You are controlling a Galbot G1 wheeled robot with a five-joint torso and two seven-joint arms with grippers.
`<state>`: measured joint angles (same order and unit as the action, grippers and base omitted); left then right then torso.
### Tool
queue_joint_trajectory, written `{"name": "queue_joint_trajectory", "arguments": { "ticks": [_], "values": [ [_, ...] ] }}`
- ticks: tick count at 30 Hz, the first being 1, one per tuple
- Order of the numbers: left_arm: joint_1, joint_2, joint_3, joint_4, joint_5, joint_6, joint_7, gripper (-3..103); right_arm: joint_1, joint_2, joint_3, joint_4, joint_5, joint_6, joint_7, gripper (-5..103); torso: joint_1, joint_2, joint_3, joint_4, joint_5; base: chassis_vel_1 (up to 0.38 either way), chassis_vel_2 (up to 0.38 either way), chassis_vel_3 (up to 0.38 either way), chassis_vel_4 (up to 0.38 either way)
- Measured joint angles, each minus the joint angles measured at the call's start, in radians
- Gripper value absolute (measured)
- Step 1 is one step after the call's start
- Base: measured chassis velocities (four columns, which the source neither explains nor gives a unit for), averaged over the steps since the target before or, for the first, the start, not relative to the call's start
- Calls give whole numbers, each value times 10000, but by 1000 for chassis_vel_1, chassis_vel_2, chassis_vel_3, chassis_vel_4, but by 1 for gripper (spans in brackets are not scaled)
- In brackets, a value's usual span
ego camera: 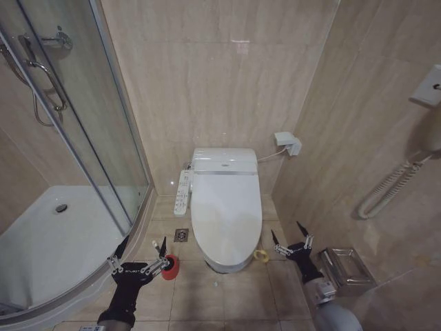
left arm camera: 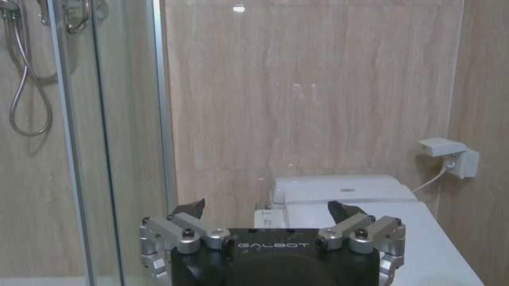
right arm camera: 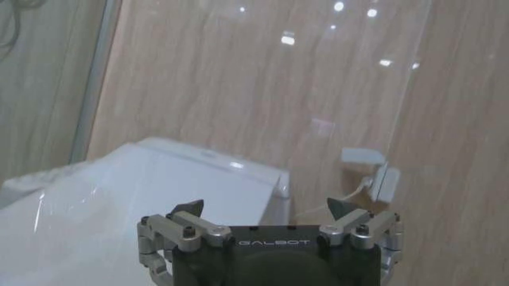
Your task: Open the toilet lid, clean the toilet bowl with a toilet brush, close the toilet lid, and flush.
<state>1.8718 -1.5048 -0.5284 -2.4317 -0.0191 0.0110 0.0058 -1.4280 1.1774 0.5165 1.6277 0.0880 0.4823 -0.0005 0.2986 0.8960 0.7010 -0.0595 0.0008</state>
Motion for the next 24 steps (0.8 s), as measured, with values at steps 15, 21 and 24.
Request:
{"name": "queue_joint_trajectory", "arguments": {
  "ticks": [15,21,24],
  "values": [
    [0,0,0,0,0,0,0,100,73,246,-232,-1870,-334,894,-1160,100,-1,0,0,-1,0,0,0,0,0],
    [0,0,0,0,0,0,0,100,301,293,-219,-2499,-339,1238,-1541,100,-1,0,-1,0,0,0,0,0,0],
    [0,0,0,0,0,0,0,100,379,340,-217,-2777,-418,1341,-1573,100,-1,0,-1,-1,-1,0,0,0,0]
  ]
}}
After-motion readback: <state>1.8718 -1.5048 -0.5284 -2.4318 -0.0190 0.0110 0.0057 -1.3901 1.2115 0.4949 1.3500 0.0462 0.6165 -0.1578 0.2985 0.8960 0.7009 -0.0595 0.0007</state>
